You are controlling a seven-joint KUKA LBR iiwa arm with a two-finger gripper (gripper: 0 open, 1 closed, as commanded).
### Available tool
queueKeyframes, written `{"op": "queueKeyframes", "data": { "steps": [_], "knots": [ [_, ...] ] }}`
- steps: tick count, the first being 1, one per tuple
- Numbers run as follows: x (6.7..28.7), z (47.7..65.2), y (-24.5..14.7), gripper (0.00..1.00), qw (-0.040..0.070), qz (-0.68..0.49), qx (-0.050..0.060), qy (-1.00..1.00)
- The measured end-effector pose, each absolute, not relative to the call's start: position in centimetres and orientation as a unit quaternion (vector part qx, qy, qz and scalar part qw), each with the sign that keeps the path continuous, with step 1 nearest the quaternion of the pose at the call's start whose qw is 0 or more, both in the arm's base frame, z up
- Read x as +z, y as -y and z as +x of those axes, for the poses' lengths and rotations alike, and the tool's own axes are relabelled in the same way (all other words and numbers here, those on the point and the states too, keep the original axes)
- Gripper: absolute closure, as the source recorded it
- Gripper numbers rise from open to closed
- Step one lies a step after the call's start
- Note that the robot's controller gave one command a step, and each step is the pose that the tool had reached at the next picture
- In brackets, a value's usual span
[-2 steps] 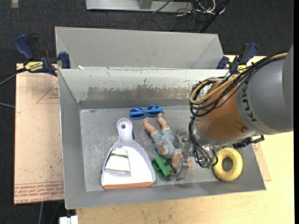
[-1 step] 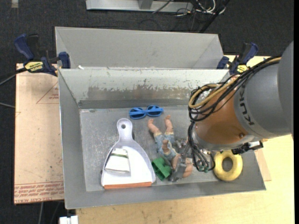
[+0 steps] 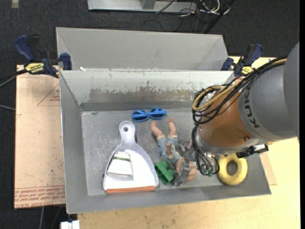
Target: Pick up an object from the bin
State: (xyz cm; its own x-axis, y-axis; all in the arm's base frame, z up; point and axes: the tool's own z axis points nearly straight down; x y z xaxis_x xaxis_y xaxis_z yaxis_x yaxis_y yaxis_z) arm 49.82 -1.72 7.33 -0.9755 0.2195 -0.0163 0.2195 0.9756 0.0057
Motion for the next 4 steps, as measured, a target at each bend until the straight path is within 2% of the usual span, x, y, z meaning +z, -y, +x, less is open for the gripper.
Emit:
{"op": "queueKeyframes", "data": {
  "steps": [1, 4],
  "knots": [
    [7.6, 49.7, 1.7, 1.00, 0.008, 0.110, 0.002, -0.994],
    [12.8, 49.6, 1.7, 1.00, 0.004, 0.110, 0.002, -0.994]
  ]
}}
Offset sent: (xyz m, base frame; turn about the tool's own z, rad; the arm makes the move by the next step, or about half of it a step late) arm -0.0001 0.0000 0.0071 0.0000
